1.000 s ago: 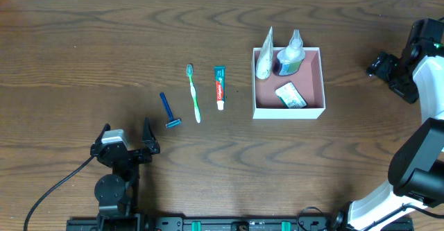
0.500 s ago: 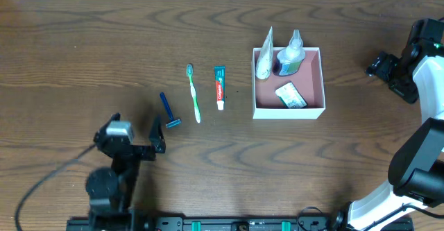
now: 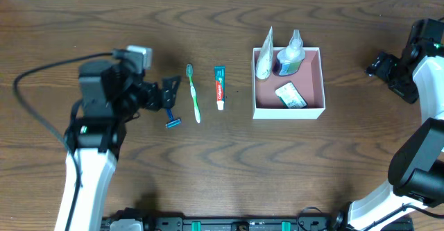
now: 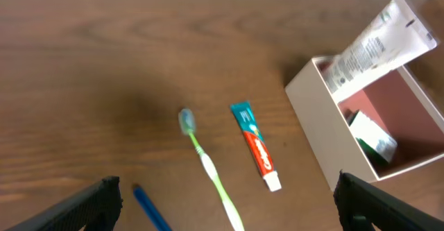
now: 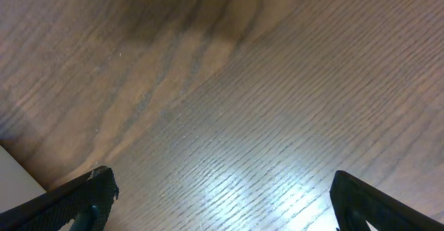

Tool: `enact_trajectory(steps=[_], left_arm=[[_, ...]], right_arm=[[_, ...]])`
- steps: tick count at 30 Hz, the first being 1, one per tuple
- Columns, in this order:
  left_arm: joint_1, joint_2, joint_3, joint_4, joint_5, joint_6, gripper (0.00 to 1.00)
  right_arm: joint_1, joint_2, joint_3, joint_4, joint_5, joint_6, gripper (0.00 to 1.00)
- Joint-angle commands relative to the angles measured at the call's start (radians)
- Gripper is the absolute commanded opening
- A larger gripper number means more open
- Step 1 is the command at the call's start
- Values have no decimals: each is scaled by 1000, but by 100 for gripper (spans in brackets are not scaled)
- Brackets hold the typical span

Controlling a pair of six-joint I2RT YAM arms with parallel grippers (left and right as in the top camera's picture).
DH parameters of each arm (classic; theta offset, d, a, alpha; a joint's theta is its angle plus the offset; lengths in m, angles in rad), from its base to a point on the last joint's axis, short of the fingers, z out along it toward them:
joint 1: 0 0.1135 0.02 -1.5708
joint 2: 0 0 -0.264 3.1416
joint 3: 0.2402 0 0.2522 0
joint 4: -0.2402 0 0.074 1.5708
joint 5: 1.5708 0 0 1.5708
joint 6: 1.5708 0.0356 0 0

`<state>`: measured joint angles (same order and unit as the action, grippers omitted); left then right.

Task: Pack container
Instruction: 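Move the left gripper over the Colgate toothpaste tube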

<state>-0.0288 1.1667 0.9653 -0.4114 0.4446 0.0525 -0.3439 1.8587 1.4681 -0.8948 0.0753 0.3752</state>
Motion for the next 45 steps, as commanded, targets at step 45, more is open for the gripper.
enact_trajectory(steps=[45], left_arm=[[-421,673,283,-104,-467,-467,98]], right_arm=[[0,9,-4,2,3,13,99]])
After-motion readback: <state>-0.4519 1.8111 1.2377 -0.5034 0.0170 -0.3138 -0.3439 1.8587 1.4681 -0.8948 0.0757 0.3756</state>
